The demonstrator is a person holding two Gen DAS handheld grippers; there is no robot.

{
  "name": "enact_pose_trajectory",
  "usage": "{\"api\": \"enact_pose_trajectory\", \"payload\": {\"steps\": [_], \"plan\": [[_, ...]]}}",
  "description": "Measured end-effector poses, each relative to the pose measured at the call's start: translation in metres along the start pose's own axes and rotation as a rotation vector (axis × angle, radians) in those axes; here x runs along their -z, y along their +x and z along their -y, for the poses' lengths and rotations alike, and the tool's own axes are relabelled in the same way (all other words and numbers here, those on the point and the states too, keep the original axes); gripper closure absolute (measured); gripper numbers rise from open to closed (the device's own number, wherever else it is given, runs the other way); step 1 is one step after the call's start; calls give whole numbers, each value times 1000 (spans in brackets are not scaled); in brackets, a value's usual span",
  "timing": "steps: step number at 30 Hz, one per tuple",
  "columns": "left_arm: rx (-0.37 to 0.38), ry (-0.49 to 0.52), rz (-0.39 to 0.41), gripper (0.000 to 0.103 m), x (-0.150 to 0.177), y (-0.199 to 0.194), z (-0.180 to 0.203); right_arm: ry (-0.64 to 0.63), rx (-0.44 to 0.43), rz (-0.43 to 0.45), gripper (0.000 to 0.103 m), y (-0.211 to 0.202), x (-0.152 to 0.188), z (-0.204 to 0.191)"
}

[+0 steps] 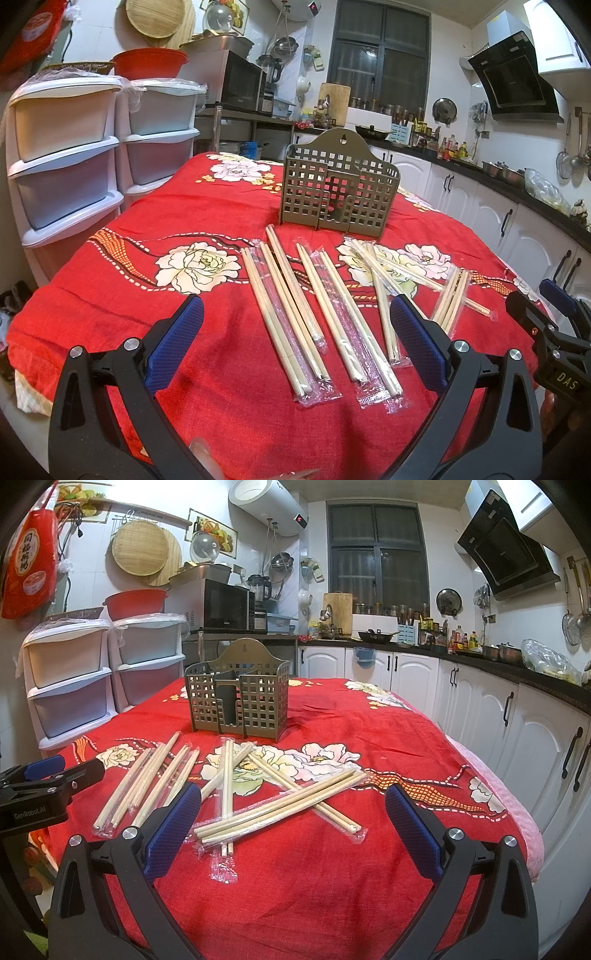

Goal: Organize utensils

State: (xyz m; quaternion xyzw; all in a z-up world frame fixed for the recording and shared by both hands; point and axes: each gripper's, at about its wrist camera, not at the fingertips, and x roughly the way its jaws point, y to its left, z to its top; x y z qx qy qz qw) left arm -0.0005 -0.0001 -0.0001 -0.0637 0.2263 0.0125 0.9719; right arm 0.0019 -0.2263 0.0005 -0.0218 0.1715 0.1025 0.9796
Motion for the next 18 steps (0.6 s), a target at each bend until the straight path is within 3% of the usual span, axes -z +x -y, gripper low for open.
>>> {"api": "enact_pose_trajectory", "payload": {"steps": [18], "plan": [[-1, -1, 0, 10, -4, 0, -3, -2, -1, 0, 6, 1, 0, -1]]}}
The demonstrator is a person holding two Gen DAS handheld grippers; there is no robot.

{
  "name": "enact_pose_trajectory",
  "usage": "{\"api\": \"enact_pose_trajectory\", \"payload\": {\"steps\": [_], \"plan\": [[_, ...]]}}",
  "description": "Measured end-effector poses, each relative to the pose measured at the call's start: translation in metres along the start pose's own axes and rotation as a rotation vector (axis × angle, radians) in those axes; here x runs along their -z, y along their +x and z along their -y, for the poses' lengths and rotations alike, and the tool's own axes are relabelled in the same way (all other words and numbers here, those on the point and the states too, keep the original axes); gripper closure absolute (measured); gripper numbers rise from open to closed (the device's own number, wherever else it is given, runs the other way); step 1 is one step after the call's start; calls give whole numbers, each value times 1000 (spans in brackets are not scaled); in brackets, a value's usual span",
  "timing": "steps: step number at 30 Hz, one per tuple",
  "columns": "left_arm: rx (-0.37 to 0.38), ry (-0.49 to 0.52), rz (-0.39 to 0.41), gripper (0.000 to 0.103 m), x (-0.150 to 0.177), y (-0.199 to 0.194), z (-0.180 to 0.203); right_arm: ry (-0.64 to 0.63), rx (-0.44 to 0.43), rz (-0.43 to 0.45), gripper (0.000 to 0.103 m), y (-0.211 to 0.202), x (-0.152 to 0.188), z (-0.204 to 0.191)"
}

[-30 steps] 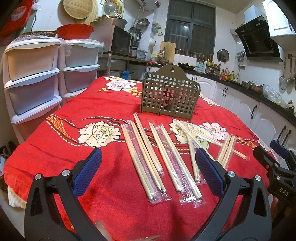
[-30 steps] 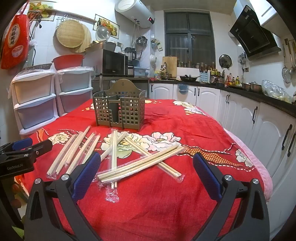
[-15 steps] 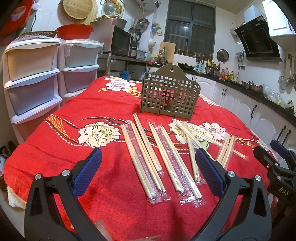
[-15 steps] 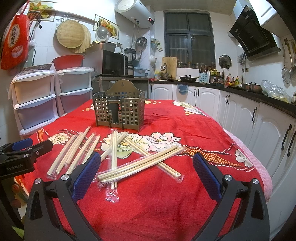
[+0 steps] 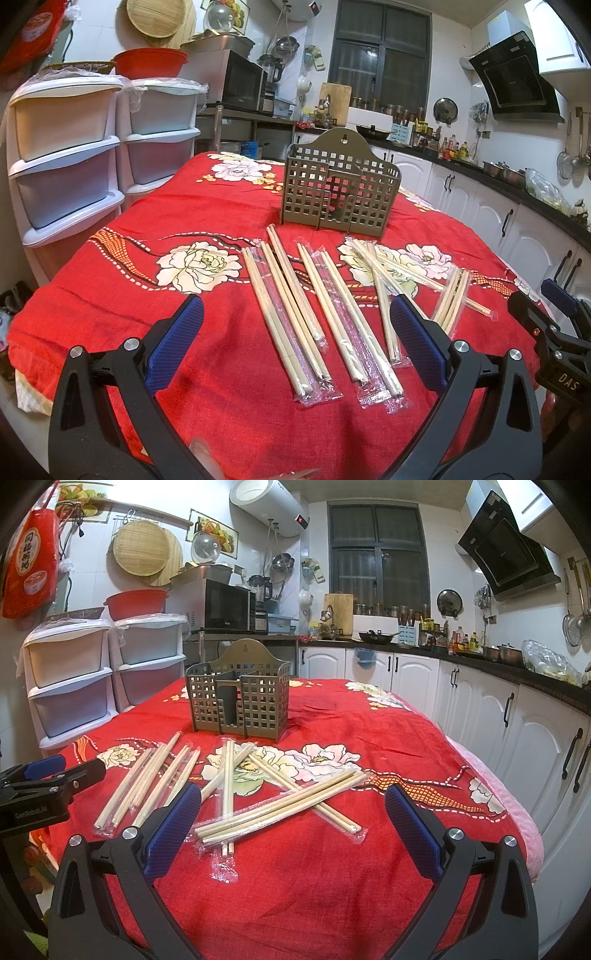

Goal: Organize utensils

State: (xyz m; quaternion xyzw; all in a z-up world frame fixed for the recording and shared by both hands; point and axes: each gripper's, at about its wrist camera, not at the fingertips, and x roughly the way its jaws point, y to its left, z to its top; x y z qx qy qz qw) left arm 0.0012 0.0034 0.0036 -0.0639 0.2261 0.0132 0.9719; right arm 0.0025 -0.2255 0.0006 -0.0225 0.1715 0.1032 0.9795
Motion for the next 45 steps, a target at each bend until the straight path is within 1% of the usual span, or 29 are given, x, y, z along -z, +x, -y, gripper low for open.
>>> {"api": "enact_pose_trajectory", "payload": {"steps": [9, 15, 20, 24, 29, 33, 36, 40, 43, 45], "plan": [[-1, -4, 1, 10, 0, -1, 2, -4, -3, -2, 6, 0, 0, -1], [-4, -14, 4, 10, 0, -1, -4, -13, -12, -1, 6, 1, -1, -6], [-14, -39, 2, 10, 0, 2, -13, -24, -34, -21, 6, 8, -4, -8], [-29, -60, -1, 10, -3, 3, -21, -10, -54, -57, 6, 16, -8, -7], [-47, -74, -20, 10, -9, 8, -29, -21, -56, -76, 6, 27, -17, -7], [-51, -90, -53, 10, -16, 16, -37, -3, -88, -119, 6, 41, -25, -4], [-58, -83, -73, 10, -23, 22, -39, -3, -96, -138, 6, 50, -31, -1], [-43, -101, -93, 10, -35, 32, -46, -4, -100, -155, 6, 62, -38, 4], [-69, -97, -120, 10, -44, 43, -47, -7, -105, -194, 6, 74, -41, 7], [-72, -102, -134, 10, -51, 50, -48, -5, -120, -215, 6, 81, -44, 9]]}}
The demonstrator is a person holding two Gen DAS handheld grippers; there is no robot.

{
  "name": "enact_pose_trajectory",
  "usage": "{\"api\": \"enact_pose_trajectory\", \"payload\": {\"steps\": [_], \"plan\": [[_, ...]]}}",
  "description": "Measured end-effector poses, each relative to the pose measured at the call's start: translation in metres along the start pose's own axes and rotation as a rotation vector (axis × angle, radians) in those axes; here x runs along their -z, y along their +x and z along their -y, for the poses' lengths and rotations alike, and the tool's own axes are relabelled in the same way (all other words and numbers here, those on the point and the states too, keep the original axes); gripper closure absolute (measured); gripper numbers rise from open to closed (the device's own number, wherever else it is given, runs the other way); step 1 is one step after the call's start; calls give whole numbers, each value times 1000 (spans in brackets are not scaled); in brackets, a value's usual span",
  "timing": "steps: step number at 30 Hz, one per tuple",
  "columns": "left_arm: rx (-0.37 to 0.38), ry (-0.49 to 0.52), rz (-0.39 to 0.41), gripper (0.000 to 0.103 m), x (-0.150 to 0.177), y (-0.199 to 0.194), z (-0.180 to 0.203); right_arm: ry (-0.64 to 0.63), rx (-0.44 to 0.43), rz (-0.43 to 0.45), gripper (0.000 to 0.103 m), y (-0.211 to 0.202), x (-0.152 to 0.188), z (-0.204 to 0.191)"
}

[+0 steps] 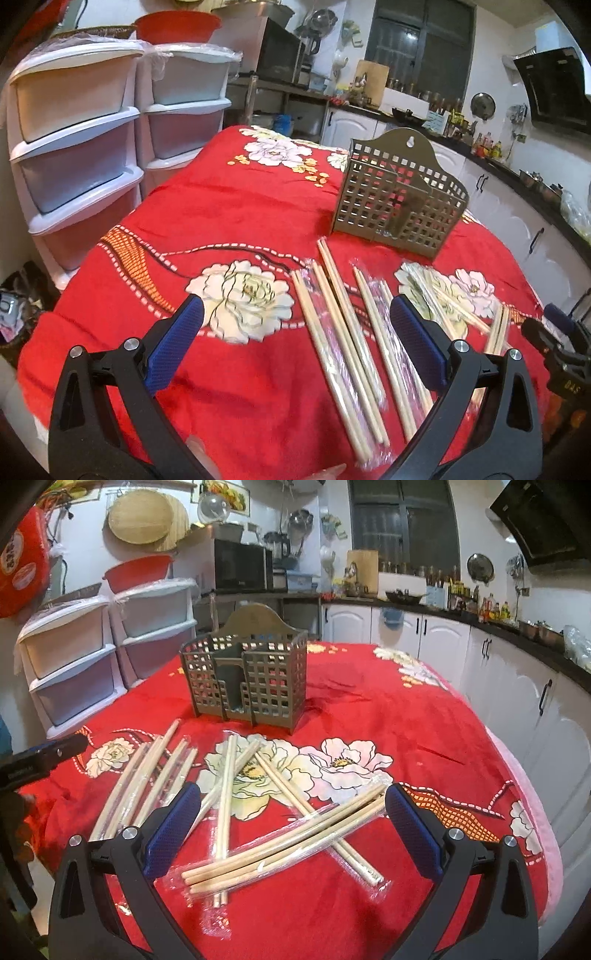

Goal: Organize utensils
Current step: 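Lower the left tool onto one wrapped chopstick pack while the right tool lowers onto another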

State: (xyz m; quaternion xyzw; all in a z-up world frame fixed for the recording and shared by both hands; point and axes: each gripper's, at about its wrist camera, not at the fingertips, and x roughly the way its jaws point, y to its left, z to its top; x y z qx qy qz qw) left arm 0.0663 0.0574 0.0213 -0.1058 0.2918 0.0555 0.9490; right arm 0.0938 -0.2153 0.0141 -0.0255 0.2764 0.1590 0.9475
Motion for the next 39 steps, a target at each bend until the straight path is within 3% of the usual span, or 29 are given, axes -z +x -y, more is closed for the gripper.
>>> {"api": "enact_pose_trajectory", "payload": {"steps": [7, 10, 17, 22, 28, 32, 39], "plan": [[-17, 35, -49, 10, -21, 27, 7, -34, -10, -84, 6, 28, -15, 5], [32, 30, -109, 10, -26, 43, 8, -100, 19, -127, 6, 44, -18, 1], [60, 74, -158, 13, -38, 65, 17, -181, -4, -226, 6, 84, -25, 0], [83, 92, -218, 25, -45, 90, 17, -216, -49, -281, 13, 109, -29, -4], [114, 68, -288, 34, -48, 117, 11, -268, -84, -371, 22, 142, -29, -12], [133, 58, -321, 40, -54, 132, 10, -264, -115, -389, 24, 154, -36, -13], [169, 48, -385, 61, -57, 157, 14, -273, -164, -406, 33, 172, -44, -12]]}}
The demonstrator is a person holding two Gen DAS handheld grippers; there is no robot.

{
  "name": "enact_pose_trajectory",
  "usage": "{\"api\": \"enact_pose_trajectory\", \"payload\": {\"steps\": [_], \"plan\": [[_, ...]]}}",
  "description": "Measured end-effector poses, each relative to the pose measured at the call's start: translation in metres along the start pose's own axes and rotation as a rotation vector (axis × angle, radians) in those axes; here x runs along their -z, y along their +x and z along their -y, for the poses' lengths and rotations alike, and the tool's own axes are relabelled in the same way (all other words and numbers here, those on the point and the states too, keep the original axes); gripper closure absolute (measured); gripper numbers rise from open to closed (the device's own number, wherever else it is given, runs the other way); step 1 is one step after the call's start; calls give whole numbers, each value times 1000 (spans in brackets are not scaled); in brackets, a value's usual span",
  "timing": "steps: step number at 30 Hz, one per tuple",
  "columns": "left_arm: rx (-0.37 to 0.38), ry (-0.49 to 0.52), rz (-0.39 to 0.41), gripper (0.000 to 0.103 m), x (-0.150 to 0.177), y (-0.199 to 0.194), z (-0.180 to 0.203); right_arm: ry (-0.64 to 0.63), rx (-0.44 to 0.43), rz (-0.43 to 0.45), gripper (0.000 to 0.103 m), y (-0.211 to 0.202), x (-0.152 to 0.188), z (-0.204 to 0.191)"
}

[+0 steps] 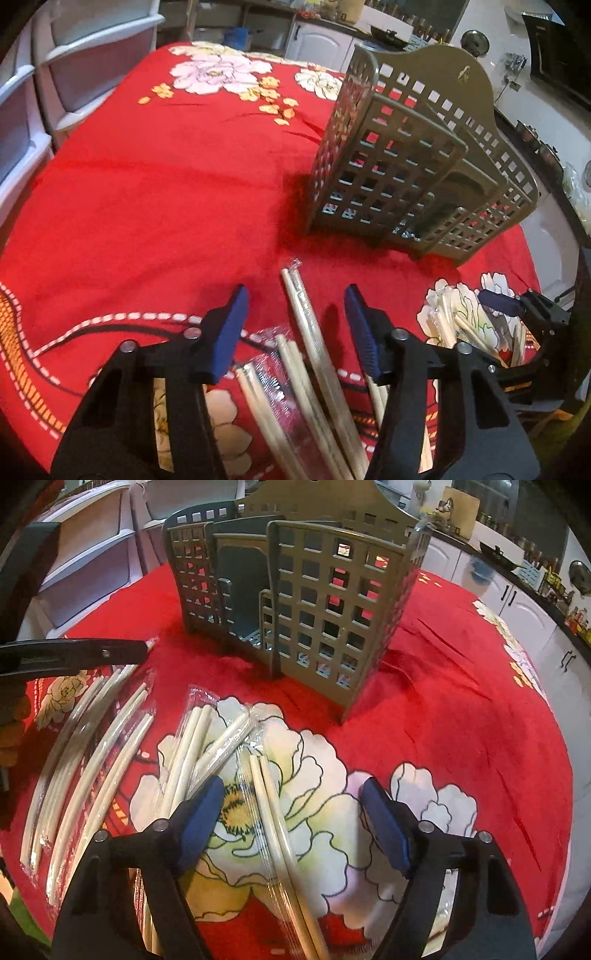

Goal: Organize utensils
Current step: 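Lower the left tool onto one wrapped chopstick pack while the right tool lowers onto another, then close the left tool on its chopstick pack while the right tool closes on another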

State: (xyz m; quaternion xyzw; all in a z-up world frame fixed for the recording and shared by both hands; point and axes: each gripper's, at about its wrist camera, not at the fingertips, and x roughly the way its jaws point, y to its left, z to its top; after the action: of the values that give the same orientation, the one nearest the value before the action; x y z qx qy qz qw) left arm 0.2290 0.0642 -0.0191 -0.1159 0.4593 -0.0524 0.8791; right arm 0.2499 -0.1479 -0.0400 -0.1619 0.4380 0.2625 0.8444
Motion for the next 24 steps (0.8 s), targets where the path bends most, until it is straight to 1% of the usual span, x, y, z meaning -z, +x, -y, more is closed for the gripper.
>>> {"api": "enact_pose_trajectory", "payload": {"steps": [4, 6, 8, 9, 10, 11, 13, 14, 15, 16, 20, 24], "plan": [[8, -1, -18, 69, -5, 9, 1, -37, -16, 3, 41, 1, -1, -2], [7, 3, -17, 72, -7, 12, 3, -56, -37, 7, 55, -2, 0, -9], [5, 10, -19, 74, -9, 14, 5, -71, -43, 7, 60, -2, -1, -14], [3, 13, -19, 77, -9, 15, 6, -73, -47, 8, 63, -2, -1, -16], [1, 14, -19, 80, -10, 15, 7, -75, -53, 9, 65, -2, -2, -16], [1, 12, -20, 82, -11, 16, 7, -77, -57, 10, 68, -1, -2, -16], [14, 1, -20, 90, -11, 17, 6, -81, -61, 12, 75, -1, -3, -17], [21, -6, -22, 91, -11, 18, 5, -82, -65, 12, 81, -1, -3, -18], [19, -7, -21, 93, -12, 19, 5, -82, -67, 11, 84, -1, -3, -19], [15, -5, -18, 94, -11, 18, 5, -84, -65, 12, 85, -2, -3, -20], [20, -4, -9, 95, -11, 14, 8, -54, -81, 25, 94, -8, -1, -20], [39, 8, 23, 96, -13, 2, 15, -32, -78, 57, 96, -18, 1, -11]]}}
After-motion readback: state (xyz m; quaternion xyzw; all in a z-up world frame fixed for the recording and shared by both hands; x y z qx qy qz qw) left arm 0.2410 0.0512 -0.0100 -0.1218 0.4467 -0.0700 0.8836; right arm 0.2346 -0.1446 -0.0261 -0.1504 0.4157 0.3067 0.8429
